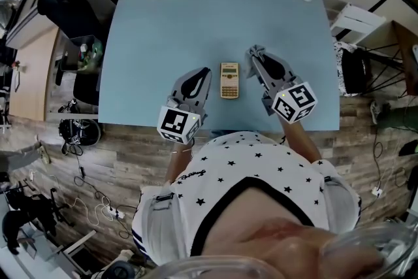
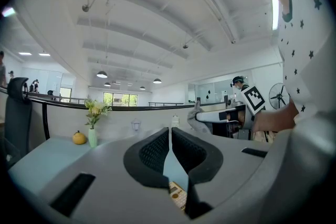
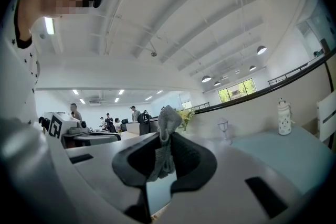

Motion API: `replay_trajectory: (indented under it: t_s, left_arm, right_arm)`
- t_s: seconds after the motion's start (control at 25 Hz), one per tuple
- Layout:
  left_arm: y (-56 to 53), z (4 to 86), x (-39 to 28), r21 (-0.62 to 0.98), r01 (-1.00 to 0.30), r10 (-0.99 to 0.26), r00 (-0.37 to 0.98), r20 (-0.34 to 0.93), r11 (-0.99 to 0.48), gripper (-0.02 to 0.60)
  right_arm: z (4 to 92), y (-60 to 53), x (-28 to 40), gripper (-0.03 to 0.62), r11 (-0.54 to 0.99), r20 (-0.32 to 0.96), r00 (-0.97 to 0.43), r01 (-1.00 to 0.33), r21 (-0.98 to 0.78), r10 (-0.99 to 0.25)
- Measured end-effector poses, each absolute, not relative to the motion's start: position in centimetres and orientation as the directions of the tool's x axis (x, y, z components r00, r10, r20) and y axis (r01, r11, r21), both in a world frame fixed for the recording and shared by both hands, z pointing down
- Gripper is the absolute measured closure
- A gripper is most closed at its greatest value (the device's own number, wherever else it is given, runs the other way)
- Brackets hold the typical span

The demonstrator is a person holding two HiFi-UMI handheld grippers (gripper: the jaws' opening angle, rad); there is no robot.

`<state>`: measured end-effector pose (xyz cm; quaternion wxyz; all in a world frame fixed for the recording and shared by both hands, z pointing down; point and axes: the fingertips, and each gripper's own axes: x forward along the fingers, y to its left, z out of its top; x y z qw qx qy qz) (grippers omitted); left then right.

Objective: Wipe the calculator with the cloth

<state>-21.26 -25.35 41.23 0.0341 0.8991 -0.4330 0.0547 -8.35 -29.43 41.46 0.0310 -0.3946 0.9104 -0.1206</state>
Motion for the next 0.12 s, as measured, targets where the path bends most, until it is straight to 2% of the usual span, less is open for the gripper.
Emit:
replay_trajectory:
  t_s: [0.12]
  left_arm:
    - [-25.27,41.25,-21.17,0.014,-0.783,-0.776,0.618,0.129,-0.621,0.541]
  right_arm:
    - [41.41,-29.34,-8.25,0.543,0.661,0.036,-0.688,-0.709,-0.246,-0.724]
